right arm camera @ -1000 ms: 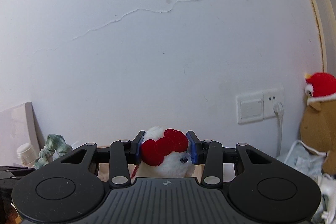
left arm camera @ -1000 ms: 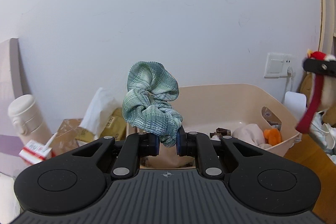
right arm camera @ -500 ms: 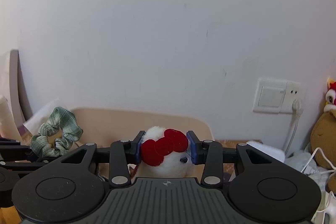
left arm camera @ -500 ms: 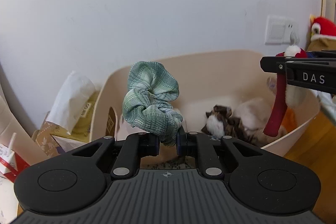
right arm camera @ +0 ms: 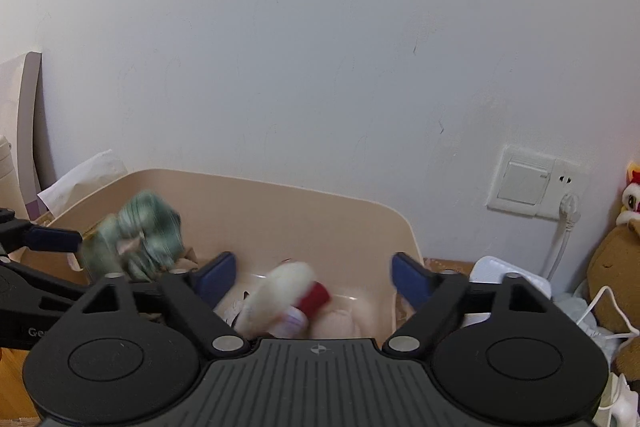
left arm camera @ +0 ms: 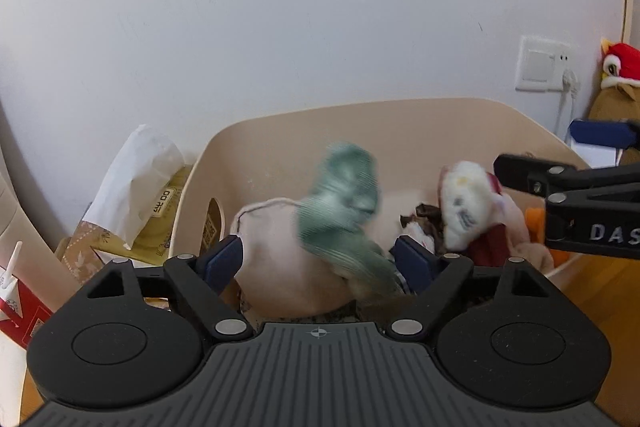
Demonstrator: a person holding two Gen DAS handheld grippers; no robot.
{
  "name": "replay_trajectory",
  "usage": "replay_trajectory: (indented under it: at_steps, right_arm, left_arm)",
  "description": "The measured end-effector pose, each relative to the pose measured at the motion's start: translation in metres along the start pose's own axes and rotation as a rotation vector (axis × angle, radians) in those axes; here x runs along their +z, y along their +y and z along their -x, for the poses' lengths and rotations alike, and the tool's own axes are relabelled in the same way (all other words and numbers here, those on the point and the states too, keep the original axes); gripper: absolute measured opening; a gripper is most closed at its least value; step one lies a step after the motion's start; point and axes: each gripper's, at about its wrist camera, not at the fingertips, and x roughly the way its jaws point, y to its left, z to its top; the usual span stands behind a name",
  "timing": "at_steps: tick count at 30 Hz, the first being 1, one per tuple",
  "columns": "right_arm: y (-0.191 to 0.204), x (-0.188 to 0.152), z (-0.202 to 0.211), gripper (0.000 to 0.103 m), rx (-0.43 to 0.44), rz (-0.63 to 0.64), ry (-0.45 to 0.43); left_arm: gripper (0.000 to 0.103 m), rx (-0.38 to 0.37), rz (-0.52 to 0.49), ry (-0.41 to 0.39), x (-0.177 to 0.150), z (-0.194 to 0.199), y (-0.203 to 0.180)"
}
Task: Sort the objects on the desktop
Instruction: 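Open both grippers to drop the items into the basket, then grasp the clear plastic packet with the left gripper while the right grasps the dark printed box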
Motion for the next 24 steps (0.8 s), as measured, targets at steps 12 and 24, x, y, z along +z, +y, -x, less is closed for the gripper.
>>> replay_trajectory:
  at_steps: [12,24]
  right_arm:
    - [-0.009,-0.005,0.049,0.103,-0.02,-0.084,-0.073]
    - [-0.005,-0.04,0.11,0.103,0.035,-0.19,-0.064]
  left_arm:
    - [0.087,0.012,0.044,-0.041,-0.01,0.034,0.01]
    - [0.087,0.045,0.069,-0.055,-0.04,0.093,0.012]
